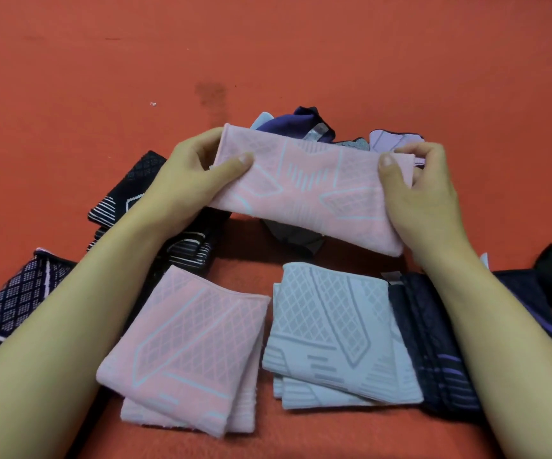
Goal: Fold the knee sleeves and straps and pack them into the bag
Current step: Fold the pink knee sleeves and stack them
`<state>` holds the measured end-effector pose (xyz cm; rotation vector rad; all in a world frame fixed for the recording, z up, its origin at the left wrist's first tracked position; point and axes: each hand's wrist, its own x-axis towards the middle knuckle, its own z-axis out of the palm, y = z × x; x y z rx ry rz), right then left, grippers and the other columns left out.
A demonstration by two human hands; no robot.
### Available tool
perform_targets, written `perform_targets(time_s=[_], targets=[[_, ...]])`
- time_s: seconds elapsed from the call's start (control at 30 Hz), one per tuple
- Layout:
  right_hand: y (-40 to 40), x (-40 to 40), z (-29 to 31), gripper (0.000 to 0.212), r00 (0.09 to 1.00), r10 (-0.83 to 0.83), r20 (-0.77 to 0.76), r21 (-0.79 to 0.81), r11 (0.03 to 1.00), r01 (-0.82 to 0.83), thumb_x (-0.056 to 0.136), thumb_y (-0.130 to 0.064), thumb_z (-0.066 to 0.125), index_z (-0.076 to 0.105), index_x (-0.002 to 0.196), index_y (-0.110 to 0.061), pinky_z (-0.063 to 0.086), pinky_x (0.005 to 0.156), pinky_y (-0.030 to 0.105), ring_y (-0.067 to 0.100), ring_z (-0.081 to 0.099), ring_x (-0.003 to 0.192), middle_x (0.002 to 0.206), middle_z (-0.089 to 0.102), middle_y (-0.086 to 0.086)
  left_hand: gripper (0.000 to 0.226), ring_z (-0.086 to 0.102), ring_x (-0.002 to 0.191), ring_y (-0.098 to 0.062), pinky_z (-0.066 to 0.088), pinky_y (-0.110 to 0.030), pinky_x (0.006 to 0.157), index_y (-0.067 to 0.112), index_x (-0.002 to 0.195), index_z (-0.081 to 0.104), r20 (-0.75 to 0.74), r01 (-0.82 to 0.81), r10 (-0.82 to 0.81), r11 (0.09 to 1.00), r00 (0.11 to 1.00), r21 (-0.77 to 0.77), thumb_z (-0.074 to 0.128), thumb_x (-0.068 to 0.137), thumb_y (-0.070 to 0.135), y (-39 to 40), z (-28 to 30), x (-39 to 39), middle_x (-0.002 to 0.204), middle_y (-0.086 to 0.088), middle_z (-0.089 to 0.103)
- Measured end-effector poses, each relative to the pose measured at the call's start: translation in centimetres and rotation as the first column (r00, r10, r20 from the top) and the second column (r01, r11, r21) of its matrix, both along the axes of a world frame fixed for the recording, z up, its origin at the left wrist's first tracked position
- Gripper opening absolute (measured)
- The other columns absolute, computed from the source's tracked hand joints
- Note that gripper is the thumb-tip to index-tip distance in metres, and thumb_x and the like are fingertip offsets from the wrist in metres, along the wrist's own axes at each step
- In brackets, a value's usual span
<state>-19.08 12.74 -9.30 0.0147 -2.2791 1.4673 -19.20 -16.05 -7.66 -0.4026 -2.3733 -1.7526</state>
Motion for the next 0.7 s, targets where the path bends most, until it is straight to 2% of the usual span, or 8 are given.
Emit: perform_targets(time_s=[0.13, 0.2, 0.27, 0.33, 0.37, 0.5, 0.6, 0.7], targets=[[0.3, 0.0, 0.1, 0.009, 0.985, 0.142, 0.098, 0.055, 0.988, -0.147, 0.098, -0.023, 0.067, 0.068, 0.106, -0.020, 0.047, 0.066, 0.020, 0.006, 0.063, 0.076, 0.090, 0.070, -0.008, 0.019, 0.065, 0.070, -0.010, 0.051, -0.021, 0.056, 0.009, 0.123, 0.064, 0.052, 0.022, -0.030, 0.990, 0.998, 0.140, 0.055, 0.107, 0.012, 0.2, 0.7, 0.2, 0.093, 0.001, 0.072], [-0.2, 0.8, 0.9, 0.017, 0.892, 0.393, 0.221, -0.204, 0.913, -0.352, 0.099, -0.008, 0.058, 0.062, 0.088, -0.019, 0.047, 0.054, 0.020, 0.009, 0.055, 0.064, 0.074, 0.063, -0.008, 0.021, 0.053, 0.054, -0.002, 0.039, -0.013, 0.043, 0.015, 0.115, 0.068, 0.146, 0.107, -0.161, 0.940, 0.976, 0.324, 0.049, 0.108, 0.012, 0.2, 1.3, 0.7, 0.081, 0.006, 0.066], [-0.6, 1.2, 1.4, 0.028, 0.759, 0.602, 0.248, -0.468, 0.760, -0.450, 0.098, 0.002, 0.046, 0.049, 0.079, -0.018, 0.041, 0.045, 0.018, 0.008, 0.048, 0.057, 0.067, 0.056, -0.007, 0.024, 0.050, 0.057, -0.003, 0.037, -0.012, 0.049, 0.020, 0.101, 0.076, 0.179, 0.179, -0.285, 0.874, 0.942, 0.453, 0.052, 0.104, 0.018, -0.3, 1.7, 0.9, 0.079, 0.005, 0.064], [-0.9, 1.4, 1.6, 0.017, 0.699, 0.687, 0.200, -0.557, 0.666, -0.496, 0.095, -0.005, 0.048, 0.053, 0.084, -0.017, 0.042, 0.048, 0.018, 0.006, 0.054, 0.059, 0.070, 0.061, -0.007, 0.012, 0.046, 0.070, -0.013, 0.037, -0.020, 0.064, 0.020, 0.096, 0.074, 0.184, 0.239, -0.377, 0.825, 0.908, 0.512, 0.076, 0.090, 0.030, -1.1, 1.6, 0.8, 0.083, -0.004, 0.054], [-0.8, 1.5, 1.6, 0.007, 0.681, 0.713, 0.167, -0.561, 0.637, -0.529, 0.093, -0.012, 0.053, 0.060, 0.092, -0.014, 0.047, 0.055, 0.019, 0.008, 0.062, 0.068, 0.080, 0.068, -0.004, 0.027, 0.045, 0.071, -0.014, 0.038, -0.023, 0.067, 0.019, 0.098, 0.073, 0.188, 0.278, -0.419, 0.817, 0.889, 0.505, 0.085, 0.081, 0.036, -1.4, 1.5, 0.8, 0.082, -0.004, 0.053], [-1.2, 2.1, 1.4, 0.035, 0.641, 0.746, 0.183, -0.427, 0.647, -0.632, 0.101, -0.031, 0.059, 0.070, 0.126, -0.009, 0.055, 0.093, 0.037, 0.027, 0.071, 0.111, 0.124, 0.074, 0.012, 0.068, 0.058, 0.107, -0.025, 0.053, -0.031, 0.088, 0.011, 0.135, 0.066, 0.170, 0.374, -0.508, 0.786, 0.844, 0.492, 0.088, 0.076, 0.038, -1.4, 1.0, 0.7, 0.121, -0.011, 0.063], [-1.8, 2.3, 1.5, 0.033, 0.677, 0.716, 0.168, -0.428, 0.672, -0.605, 0.094, -0.026, 0.061, 0.073, 0.120, -0.009, 0.059, 0.079, 0.029, 0.021, 0.073, 0.093, 0.110, 0.078, 0.011, 0.085, 0.050, 0.129, -0.030, 0.050, -0.035, 0.099, 0.007, 0.155, 0.044, 0.176, 0.378, -0.509, 0.791, 0.842, 0.481, 0.083, 0.084, 0.033, -0.9, 1.0, 0.5, 0.148, -0.018, 0.052], [-2.1, 2.0, 1.4, 0.021, 0.761, 0.639, 0.112, -0.492, 0.702, -0.516, 0.098, -0.016, 0.060, 0.071, 0.116, -0.012, 0.060, 0.073, 0.026, 0.017, 0.072, 0.087, 0.103, 0.078, 0.004, 0.064, 0.071, 0.104, -0.011, 0.058, -0.024, 0.087, 0.006, 0.156, 0.041, 0.255, 0.281, -0.427, 0.844, 0.867, 0.458, 0.064, 0.098, 0.022, -0.3, 1.2, 0.5, 0.123, -0.003, 0.073]])
